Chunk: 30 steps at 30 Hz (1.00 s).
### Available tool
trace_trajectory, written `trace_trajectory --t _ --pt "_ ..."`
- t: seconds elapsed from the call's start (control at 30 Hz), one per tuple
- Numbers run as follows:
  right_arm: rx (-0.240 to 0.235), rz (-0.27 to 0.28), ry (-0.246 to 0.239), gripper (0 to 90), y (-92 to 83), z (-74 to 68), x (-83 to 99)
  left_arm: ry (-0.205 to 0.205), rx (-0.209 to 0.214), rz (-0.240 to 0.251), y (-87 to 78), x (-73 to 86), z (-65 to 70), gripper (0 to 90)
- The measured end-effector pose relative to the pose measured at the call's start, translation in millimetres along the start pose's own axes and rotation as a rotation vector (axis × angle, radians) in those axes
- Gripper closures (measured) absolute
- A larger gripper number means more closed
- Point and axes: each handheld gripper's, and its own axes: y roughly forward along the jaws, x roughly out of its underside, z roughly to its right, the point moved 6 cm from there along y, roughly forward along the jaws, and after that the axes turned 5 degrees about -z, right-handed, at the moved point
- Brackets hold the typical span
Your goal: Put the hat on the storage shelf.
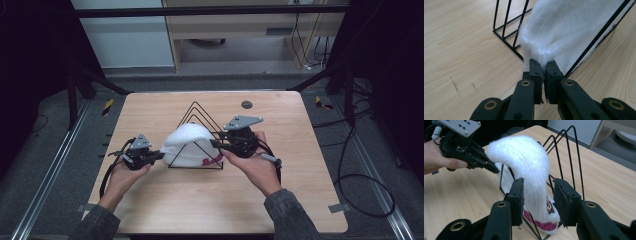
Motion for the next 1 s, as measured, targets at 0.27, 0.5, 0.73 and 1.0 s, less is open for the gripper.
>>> trace_trajectory --t 0.27,0.5,0.73,1.0 --pt "0.02 -0.004 0.015 58.3 -21.7 3.9 21.1 -0.004 0.014 -0.006 -1.5 7.2 3.8 84.1" --pt "0.035 -0.009 0.063 57.2 -29.9 16.3 38.9 -0.026 -0.042 0.008 -9.6 7.8 6.2 60.9" --pt "0.058 -0.018 0.082 54.5 -41.9 23.6 53.5 -0.005 -0.144 -0.01 -29.7 24.0 4.5 28.4" --pt "0.123 -0.037 0.122 39.8 -62.4 36.0 86.4 -0.06 -0.119 0.027 -43.0 45.3 9.4 8.0"
